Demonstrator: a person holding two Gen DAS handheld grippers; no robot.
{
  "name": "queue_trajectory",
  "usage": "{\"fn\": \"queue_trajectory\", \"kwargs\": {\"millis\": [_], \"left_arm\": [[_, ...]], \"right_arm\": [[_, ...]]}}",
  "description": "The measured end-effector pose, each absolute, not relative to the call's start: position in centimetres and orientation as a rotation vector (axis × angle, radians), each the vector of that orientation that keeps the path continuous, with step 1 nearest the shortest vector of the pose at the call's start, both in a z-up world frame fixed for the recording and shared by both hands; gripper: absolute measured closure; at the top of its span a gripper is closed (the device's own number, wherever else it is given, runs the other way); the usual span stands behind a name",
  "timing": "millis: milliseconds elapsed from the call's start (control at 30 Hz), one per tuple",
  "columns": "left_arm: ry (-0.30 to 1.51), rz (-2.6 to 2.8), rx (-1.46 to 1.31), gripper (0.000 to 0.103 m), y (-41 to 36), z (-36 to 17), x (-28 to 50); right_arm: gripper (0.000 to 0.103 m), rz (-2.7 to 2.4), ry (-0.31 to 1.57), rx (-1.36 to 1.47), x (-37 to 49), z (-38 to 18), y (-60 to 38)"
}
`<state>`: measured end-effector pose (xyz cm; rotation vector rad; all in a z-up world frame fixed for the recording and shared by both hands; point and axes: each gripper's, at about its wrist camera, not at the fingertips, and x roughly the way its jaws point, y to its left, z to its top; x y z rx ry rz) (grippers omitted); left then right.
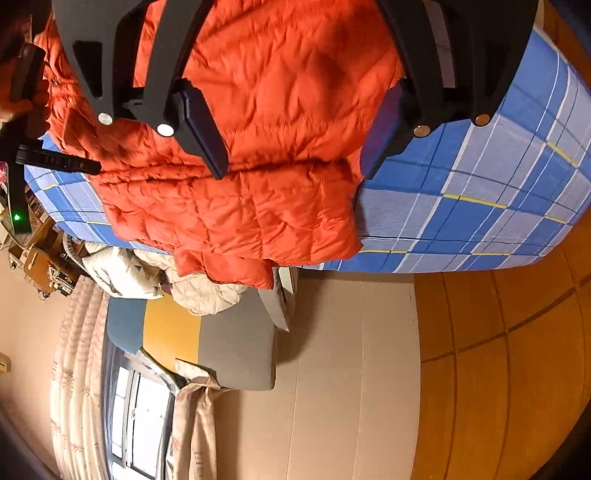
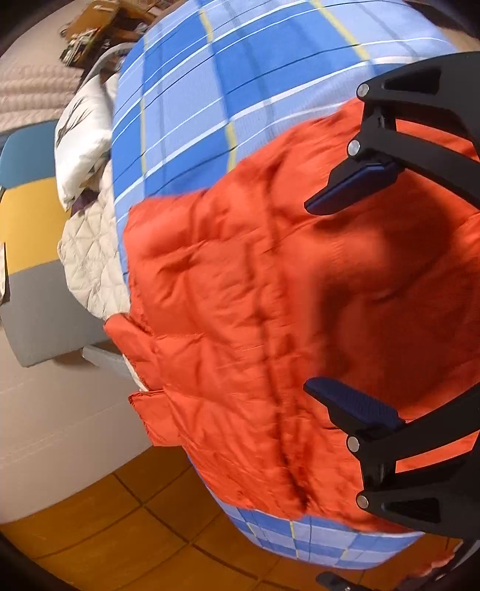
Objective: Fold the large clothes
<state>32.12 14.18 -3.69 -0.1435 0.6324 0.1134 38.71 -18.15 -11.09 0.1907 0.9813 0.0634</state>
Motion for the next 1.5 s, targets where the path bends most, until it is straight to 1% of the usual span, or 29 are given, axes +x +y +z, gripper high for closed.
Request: {"fn": "queue_trajectory", "kwargs": {"millis": [167,400,700,867,933,1000,1033,1100,1167,1300,1400,1433,1467,1500], "left_arm": [[0.628,0.112,-0.139,0.026,14.0,-3.8,28.9],[0.679,0.109,-0.145,0.025,14.8,-6.1,26.0],[0.772,0.112,-0.356,0.024,21.4,-10.9,21.7],[0.806,0.064,-0.506,0.025,24.1,-13.3,19.4],[0.826,0.052,-0.525,0.026,24.2,-14.2,18.8],[0.853,0.038,-0.527,0.03,23.8,-15.0,18.5],[0.866,0.021,-0.527,0.037,23.7,-15.3,18.5],[0.891,-0.007,-0.523,0.042,23.1,-15.8,18.7],[0.916,-0.029,-0.527,0.053,22.6,-16.4,19.0],[0.917,-0.036,-0.559,0.057,22.3,-17.0,19.2],[0.926,-0.038,-0.561,0.066,22.3,-17.0,19.2],[0.932,-0.039,-0.554,0.072,22.2,-17.0,19.2],[0.937,-0.039,-0.548,0.077,22.1,-17.0,19.2],[0.938,-0.04,-0.547,0.08,22.1,-17.0,19.2]], "right_arm": [[0.014,0.04,0.979,0.193,34.7,-11.1,-19.3],[0.014,0.011,0.982,0.177,30.6,-11.4,-21.4],[0.014,-0.085,0.956,0.255,25.7,-10.7,-27.7],[0.014,-0.121,0.979,0.351,23.2,-12.1,-31.6],[0.014,-0.102,0.991,0.402,22.3,-12.9,-32.7],[0.014,-0.073,0.992,0.441,21.8,-13.4,-33.1],[0.014,-0.044,0.995,0.469,21.6,-13.7,-33.3],[0.014,-0.012,1.007,0.494,21.5,-14.2,-33.2],[0.014,0.026,1.021,0.508,21.5,-14.8,-32.9],[0.015,0.08,1.05,0.522,21.4,-15.8,-32.1],[0.023,0.116,1.072,0.516,21.4,-16.4,-31.1],[0.026,0.115,1.07,0.486,21.4,-16.3,-30.7],[0.031,0.123,1.07,0.476,21.3,-16.3,-30.4],[0.042,0.129,1.072,0.468,21.2,-16.3,-30.3]]}}
